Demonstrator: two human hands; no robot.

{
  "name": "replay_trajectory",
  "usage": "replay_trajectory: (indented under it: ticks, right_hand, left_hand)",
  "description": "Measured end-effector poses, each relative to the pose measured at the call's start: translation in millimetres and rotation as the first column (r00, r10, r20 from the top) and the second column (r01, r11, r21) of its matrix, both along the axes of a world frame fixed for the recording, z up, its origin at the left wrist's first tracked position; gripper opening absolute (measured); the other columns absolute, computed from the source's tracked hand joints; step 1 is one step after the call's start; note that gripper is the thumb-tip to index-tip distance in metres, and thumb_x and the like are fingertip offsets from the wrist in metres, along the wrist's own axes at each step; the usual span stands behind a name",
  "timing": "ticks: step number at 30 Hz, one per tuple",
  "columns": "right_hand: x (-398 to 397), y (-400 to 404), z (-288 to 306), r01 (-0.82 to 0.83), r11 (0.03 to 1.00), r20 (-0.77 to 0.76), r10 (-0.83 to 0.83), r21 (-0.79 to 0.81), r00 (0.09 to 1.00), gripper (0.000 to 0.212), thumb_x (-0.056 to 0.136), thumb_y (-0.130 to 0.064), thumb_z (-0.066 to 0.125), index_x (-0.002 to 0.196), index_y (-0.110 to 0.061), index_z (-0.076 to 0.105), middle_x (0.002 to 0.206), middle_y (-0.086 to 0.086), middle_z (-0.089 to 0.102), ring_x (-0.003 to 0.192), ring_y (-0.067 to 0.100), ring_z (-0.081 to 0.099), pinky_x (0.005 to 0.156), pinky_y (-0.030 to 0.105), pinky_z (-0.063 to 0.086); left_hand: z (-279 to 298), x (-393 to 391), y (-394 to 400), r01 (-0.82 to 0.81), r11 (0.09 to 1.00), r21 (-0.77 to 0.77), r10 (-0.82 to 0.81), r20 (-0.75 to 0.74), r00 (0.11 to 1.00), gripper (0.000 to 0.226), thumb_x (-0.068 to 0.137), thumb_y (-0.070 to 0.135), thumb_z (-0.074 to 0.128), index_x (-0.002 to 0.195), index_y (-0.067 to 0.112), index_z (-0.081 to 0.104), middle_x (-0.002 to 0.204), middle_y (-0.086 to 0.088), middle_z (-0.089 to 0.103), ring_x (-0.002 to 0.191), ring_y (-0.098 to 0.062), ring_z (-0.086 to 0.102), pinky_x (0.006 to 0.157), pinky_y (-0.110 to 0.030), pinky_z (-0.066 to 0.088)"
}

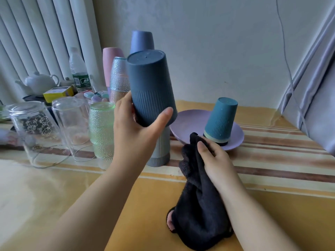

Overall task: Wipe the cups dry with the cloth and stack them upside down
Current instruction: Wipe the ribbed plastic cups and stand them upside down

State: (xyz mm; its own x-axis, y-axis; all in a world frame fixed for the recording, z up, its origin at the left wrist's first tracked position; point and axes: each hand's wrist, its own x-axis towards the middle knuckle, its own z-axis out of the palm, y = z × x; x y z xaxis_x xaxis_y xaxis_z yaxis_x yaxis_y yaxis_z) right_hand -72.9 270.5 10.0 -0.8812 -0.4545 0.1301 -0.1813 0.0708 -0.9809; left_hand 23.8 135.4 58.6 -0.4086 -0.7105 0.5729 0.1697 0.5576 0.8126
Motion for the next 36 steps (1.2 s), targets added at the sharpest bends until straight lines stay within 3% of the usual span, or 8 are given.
replay_trajectory:
  ticks: [11, 15, 22, 26, 29, 31, 34, 36]
  right_hand:
    - [-1, 6, 4, 0.026, 0.998, 0.031, -0.024, -0.053, 0.999, 0.026, 0.095, -0.024, 0.050, 0.120, -0.020, 0.058, 0.116, -0.010, 0.060, 0.111, 0.006, 0.053, 0.092, 0.019, 0.036]
    - [-4, 6, 4, 0.034, 0.998, 0.028, -0.033, -0.047, 0.999, 0.028, 0.095, -0.024, 0.050, 0.121, -0.019, 0.058, 0.120, -0.006, 0.060, 0.114, 0.009, 0.053, 0.096, 0.021, 0.038]
    - [-8, 6, 4, 0.050, 0.998, 0.020, -0.049, -0.043, 0.999, 0.028, 0.095, -0.023, 0.050, 0.121, -0.017, 0.058, 0.119, -0.006, 0.059, 0.111, 0.007, 0.052, 0.090, 0.017, 0.035]
    - [-8, 7, 4, 0.056, 0.998, 0.006, -0.055, -0.040, 0.998, 0.028, 0.095, -0.023, 0.049, 0.121, -0.017, 0.057, 0.113, -0.009, 0.058, 0.106, 0.004, 0.051, 0.078, 0.008, 0.034]
    - [-9, 7, 4, 0.070, 0.997, 0.007, -0.070, -0.040, 0.998, 0.027, 0.096, -0.025, 0.049, 0.121, -0.019, 0.058, 0.113, -0.011, 0.058, 0.106, 0.002, 0.051, 0.078, 0.009, 0.037]
    - [-13, 11, 4, 0.160, 0.985, 0.008, -0.160, -0.072, 0.987, 0.026, 0.096, -0.025, 0.049, 0.118, -0.020, 0.060, 0.112, -0.010, 0.060, 0.105, 0.005, 0.054, 0.079, 0.011, 0.038]
    - [-26, 23, 9, 0.382, 0.915, 0.049, -0.379, -0.128, 0.924, 0.020, 0.096, -0.027, 0.048, 0.108, -0.020, 0.061, 0.097, -0.008, 0.061, 0.093, 0.009, 0.055, 0.064, 0.010, 0.040]
    - [-36, 33, 10, 0.487, 0.862, 0.106, -0.475, -0.144, 0.873, 0.016, 0.096, -0.027, 0.047, 0.101, -0.020, 0.060, 0.089, -0.008, 0.059, 0.088, 0.013, 0.054, 0.071, 0.018, 0.037]
  left_hand:
    - [-5, -15, -23, -0.032, 0.998, -0.051, 0.049, 0.378, 0.924, 0.045, 0.072, 0.039, 0.080, 0.105, 0.022, 0.054, 0.107, -0.001, 0.053, 0.104, -0.021, 0.054, 0.081, -0.033, 0.046]
    - [-28, -15, -17, -0.010, 1.000, -0.021, 0.019, 0.444, 0.896, 0.059, 0.075, 0.030, 0.080, 0.124, 0.017, 0.049, 0.116, -0.001, 0.056, 0.109, -0.020, 0.053, 0.082, -0.030, 0.042]
    - [-49, -9, -11, -0.070, 0.996, -0.052, 0.085, 0.427, 0.900, 0.078, 0.077, 0.030, 0.079, 0.140, 0.013, 0.036, 0.135, -0.005, 0.045, 0.125, -0.023, 0.045, 0.104, -0.033, 0.038]
    - [-53, 2, 3, -0.181, 0.921, -0.346, 0.277, 0.249, 0.928, 0.044, 0.083, 0.020, 0.072, 0.116, 0.005, 0.046, 0.107, -0.003, 0.043, 0.104, -0.028, 0.051, 0.083, -0.029, 0.039]
    - [-51, 3, 17, 0.007, 0.867, -0.498, 0.118, 0.219, 0.969, 0.024, 0.085, 0.026, 0.057, 0.102, 0.017, 0.042, 0.088, 0.005, 0.045, 0.073, -0.008, 0.046, 0.061, -0.020, 0.038]
    - [-49, -7, 27, 0.173, 0.834, -0.524, -0.004, 0.308, 0.952, 0.017, 0.087, 0.029, 0.048, 0.097, 0.015, 0.047, 0.083, 0.007, 0.049, 0.064, -0.011, 0.045, 0.054, -0.028, 0.043]
    - [-37, -37, 44, 0.312, 0.880, -0.357, -0.134, 0.445, 0.886, 0.017, 0.093, 0.020, 0.052, 0.107, 0.011, 0.052, 0.094, 0.005, 0.055, 0.070, -0.008, 0.052, 0.069, -0.031, 0.048]
    - [-29, -68, 49, 0.302, 0.940, -0.157, -0.199, 0.464, 0.863, 0.024, 0.092, 0.019, 0.058, 0.114, 0.011, 0.051, 0.103, 0.002, 0.058, 0.083, -0.011, 0.055, 0.079, -0.027, 0.046]
